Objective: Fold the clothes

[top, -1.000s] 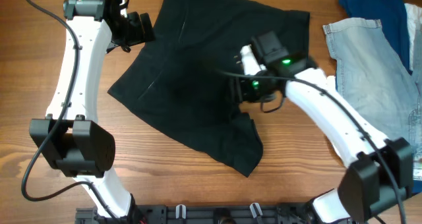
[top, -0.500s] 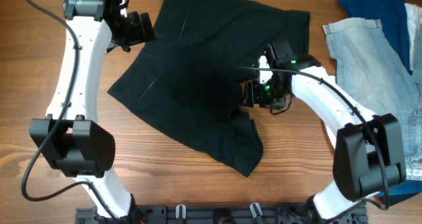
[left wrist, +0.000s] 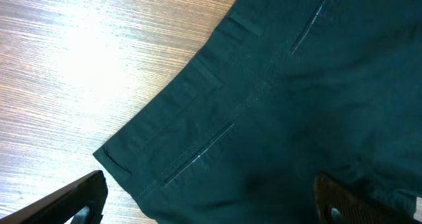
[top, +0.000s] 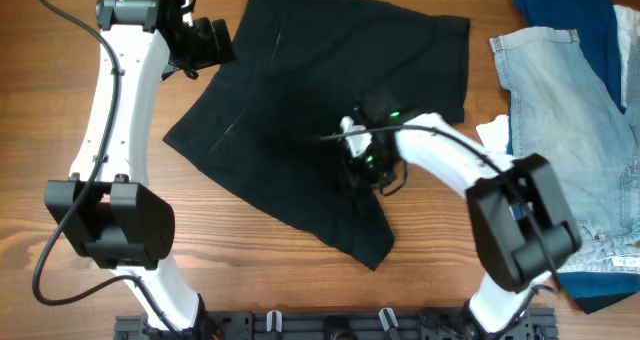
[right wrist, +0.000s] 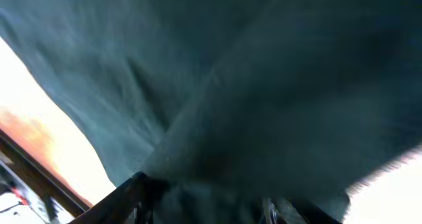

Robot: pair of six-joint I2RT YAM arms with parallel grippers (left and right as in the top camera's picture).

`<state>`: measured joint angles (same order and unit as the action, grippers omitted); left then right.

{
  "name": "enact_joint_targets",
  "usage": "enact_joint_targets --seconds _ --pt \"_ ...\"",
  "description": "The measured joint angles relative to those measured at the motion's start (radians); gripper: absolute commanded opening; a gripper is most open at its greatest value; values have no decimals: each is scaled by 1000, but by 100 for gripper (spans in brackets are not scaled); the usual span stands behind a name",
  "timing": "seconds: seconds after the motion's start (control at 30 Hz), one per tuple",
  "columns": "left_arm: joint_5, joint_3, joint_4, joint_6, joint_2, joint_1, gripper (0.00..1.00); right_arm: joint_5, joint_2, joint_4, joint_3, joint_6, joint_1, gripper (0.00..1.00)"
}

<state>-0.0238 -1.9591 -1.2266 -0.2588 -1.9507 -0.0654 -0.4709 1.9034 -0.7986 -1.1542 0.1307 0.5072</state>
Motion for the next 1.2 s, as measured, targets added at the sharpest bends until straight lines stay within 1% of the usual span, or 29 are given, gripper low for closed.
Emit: enact_joint_targets --seconds 0.13,0.27,0.43,0.63,0.87,1.0,1.2 --pt "0 0 0 0 0 0 100 34 5 1 1 11 30 51" --pt "0 0 0 0 0 0 100 45 5 8 1 33 24 50" --pt "0 0 0 0 0 0 100 53 5 14 1 62 -8 41" --pt "0 0 0 0 0 0 100 79 -1 15 1 90 -58 41" --pt "0 0 0 0 0 0 100 174 -80 -5 2 124 -61 41" --pt "0 0 0 0 0 0 100 234 -84 -30 2 139 -61 41" --pt "0 0 0 0 0 0 100 275 -84 -19 29 154 -61 41"
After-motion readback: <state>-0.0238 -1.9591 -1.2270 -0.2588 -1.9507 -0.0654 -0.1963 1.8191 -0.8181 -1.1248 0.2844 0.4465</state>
